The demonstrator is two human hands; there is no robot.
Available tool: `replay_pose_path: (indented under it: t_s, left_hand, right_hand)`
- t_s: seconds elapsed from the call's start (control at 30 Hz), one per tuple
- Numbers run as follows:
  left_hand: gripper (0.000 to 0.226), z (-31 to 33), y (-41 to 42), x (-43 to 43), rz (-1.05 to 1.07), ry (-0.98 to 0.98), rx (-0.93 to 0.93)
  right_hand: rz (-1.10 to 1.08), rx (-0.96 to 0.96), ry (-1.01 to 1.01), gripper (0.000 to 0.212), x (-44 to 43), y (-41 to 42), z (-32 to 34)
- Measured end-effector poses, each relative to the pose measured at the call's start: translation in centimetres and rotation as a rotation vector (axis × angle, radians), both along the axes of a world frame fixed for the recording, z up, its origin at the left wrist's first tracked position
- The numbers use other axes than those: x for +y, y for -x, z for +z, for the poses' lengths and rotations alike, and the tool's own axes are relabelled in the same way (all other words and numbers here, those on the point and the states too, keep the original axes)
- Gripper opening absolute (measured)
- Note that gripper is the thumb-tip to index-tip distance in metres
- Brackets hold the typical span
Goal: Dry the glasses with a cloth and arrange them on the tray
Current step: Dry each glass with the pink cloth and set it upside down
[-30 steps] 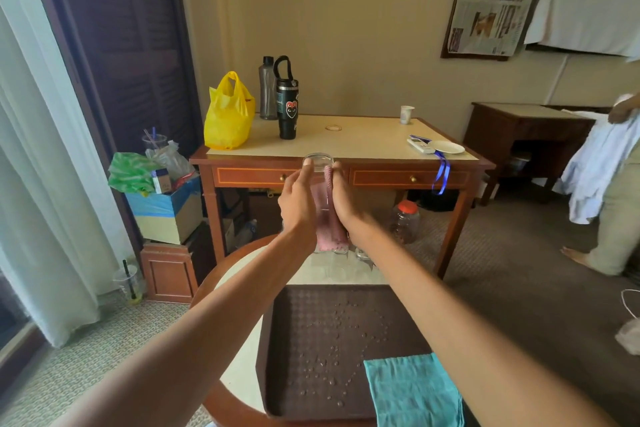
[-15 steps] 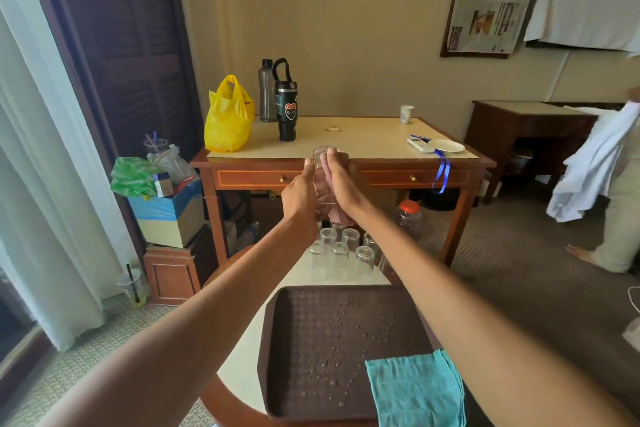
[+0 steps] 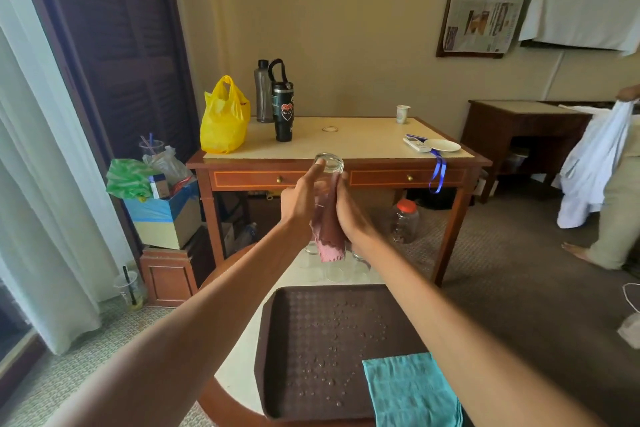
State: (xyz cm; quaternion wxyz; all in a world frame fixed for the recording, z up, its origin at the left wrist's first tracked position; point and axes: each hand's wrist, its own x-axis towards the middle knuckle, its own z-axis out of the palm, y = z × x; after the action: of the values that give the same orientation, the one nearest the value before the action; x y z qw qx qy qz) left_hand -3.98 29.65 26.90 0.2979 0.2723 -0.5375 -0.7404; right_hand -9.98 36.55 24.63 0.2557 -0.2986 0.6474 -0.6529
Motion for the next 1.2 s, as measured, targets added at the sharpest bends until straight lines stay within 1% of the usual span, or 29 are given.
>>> replay_pose_path:
  t_s: [0.07, 0.13, 0.23, 0.33, 0.4, 0.53, 0.6, 0.63, 0.67, 0.73, 0.77, 0.8, 0.83, 0.9, 0.93, 1.0, 1.03, 1.1, 1.17, 1.2]
  left_hand:
    - [0.039, 0.3, -0.2, -0.2, -0.013, -0.008, -0.045]
    - [0.041, 0.7, -0.3, -0.5, 0.008, -0.001, -0.082]
    - [0.046, 1.3, -0.4, -1.5, 0.050, 0.019, -0.102]
    - [0.041, 2.1, -0.6, -2.7, 0.029, 0.040, -0.118]
    - [0.047, 2.3, -0.7, -3.5, -0.012, 0.005, -0.145]
    - [0.056, 1.9, -1.0, -4.5, -0.160, -0.098, -0.211]
    - [0.058, 1.6, -1.5, -4.7, -0.305, -0.084, -0.287]
    - [0.059, 1.4, -1.7, -4.9, -0.390, -0.034, -0.340]
    - [0.056, 1.4, -2.1, -4.8, -0.473, 0.050, -0.408]
    - [0.043, 1.5, -2.5, -4.3, -0.608, 0.298, -0.565]
    - [0.037, 1.6, -2.6, -4.0, -0.625, 0.445, -0.641]
    - [0.036, 1.8, -2.6, -3.8, -0.612, 0.581, -0.694]
    - [0.039, 2.0, -2.4, -3.8, -0.584, 0.676, -0.720]
    - [0.043, 2.1, -2.1, -3.9, -0.540, 0.748, -0.703]
    - [0.042, 2.1, -2.0, -4.0, -0.522, 0.766, -0.674]
    - [0.044, 1.7, -1.6, -4.4, -0.466, 0.766, -0.581]
    - [0.045, 1.4, -1.5, -4.5, -0.430, 0.722, -0.522]
    - [0.049, 0.7, -1.1, -4.4, -0.372, 0.565, -0.449]
    - [0.051, -0.1, -1.0, -4.2, -0.336, 0.362, -0.444]
    - [0.051, -0.3, -1.1, -4.0, -0.320, 0.255, -0.437]
  right_hand:
    - [-0.016, -0.076, 0.027, 0.065, 0.3, -0.2, -1.3]
    - [-0.027, -0.221, 0.041, 0.064, 0.4, -0.5, -2.2]
    - [-0.019, -0.448, 0.025, 0.076, 0.7, -0.5, -3.4]
    - [-0.035, -0.610, 0.069, 0.087, 0.6, -0.1, -4.4]
    - [-0.094, -0.668, 0.078, 0.089, 0.7, 0.1, -4.6]
    - [-0.201, -0.709, 0.087, 0.089, 0.6, 0.7, -4.4]
    - [-0.230, -0.696, 0.085, 0.091, 0.5, 1.0, -4.2]
    - [-0.234, -0.686, 0.097, 0.092, 0.5, 1.1, -4.1]
    - [-0.230, -0.678, 0.101, 0.093, 0.3, 1.4, -4.0]
    - [-0.225, -0.634, 0.109, 0.095, 0.2, 1.9, -3.8]
    - [-0.224, -0.601, 0.098, 0.095, 0.2, 2.1, -3.8]
    - [-0.224, -0.573, 0.072, 0.092, 0.2, 2.3, -3.8]
    - [-0.229, -0.554, 0.048, 0.086, 0.3, 2.4, -3.9]
    - [-0.232, -0.507, 0.021, 0.075, 0.7, 2.7, -4.1]
    - [-0.214, -0.480, 0.013, 0.074, 0.8, 2.8, -4.2]
    - [-0.174, -0.426, 0.015, 0.076, 0.9, 2.9, -4.5]
    - [-0.175, -0.398, 0.014, 0.076, 0.9, 2.7, -4.6]
    - [-0.194, -0.293, -0.005, 0.075, 0.6, 2.1, -4.4]
    - [-0.247, -0.118, 0.013, 0.071, 0.4, 1.3, -4.3]
    - [-0.295, -0.002, 0.021, 0.069, 0.2, 1.0, -4.2]
